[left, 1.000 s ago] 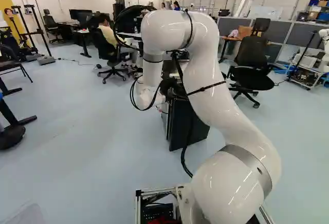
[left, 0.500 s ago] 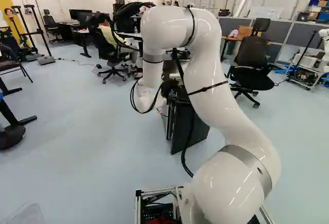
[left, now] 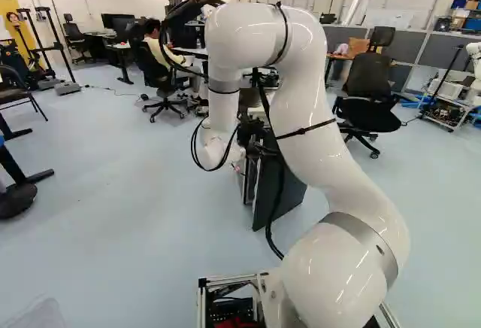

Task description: Grab a drink from the fridge

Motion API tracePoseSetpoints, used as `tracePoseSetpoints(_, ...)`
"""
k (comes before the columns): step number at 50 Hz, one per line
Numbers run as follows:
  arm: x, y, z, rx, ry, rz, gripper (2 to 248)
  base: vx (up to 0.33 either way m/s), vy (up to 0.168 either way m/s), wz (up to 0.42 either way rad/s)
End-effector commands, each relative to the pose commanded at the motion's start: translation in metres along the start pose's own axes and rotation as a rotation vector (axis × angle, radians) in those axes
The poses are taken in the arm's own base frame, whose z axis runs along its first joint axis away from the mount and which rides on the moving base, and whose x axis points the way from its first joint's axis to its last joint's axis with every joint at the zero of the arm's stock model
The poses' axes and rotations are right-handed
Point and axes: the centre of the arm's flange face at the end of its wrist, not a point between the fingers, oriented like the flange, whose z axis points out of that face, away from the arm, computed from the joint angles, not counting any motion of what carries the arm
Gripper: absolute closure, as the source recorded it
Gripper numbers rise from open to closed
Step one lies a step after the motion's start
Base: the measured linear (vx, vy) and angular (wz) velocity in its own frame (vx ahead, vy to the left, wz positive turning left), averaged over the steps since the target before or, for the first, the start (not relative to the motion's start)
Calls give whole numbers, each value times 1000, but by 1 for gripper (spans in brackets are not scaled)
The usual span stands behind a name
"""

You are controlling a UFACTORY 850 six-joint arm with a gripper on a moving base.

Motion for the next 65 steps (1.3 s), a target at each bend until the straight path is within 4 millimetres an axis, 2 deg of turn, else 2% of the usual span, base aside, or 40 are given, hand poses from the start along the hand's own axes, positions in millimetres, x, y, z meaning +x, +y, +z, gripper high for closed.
tracePoseSetpoints(42, 6, 54, -17, -84, 73, -68, 3, 0, 0, 0)
tracePoseSetpoints(65, 9, 83, -19, -160, 110, -100, 3, 0, 0, 0)
